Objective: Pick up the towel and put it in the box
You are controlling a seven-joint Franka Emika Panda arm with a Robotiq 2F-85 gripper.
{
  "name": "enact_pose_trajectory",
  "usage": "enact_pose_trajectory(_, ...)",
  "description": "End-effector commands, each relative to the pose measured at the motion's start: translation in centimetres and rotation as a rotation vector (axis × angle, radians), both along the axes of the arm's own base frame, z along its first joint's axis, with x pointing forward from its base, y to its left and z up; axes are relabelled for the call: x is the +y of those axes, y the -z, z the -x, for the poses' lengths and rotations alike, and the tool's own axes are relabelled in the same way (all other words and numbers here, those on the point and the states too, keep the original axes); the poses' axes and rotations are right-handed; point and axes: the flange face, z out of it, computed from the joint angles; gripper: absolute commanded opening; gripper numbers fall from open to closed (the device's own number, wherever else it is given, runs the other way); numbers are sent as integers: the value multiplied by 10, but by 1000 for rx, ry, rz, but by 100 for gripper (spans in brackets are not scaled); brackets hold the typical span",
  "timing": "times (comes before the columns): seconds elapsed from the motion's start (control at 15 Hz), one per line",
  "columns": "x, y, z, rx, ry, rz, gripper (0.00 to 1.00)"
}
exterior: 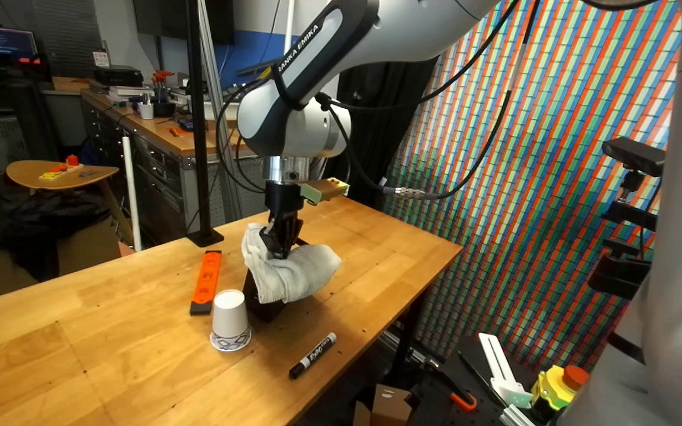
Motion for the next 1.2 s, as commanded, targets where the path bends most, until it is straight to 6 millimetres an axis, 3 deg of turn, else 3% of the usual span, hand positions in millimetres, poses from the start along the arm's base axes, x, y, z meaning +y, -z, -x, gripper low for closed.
enact_pose_trajectory(0.0, -3, 11, 3, 11, 22, -17, 0)
enact_pose_trajectory(0.4, 13, 23, -5, 23, 7, -17, 0)
enact_pose_trajectory(0.93, 68, 24, -47, -45, -47, -44, 0)
enact_pose_trajectory(1.13, 68, 20, -49, -46, -53, -35, 0)
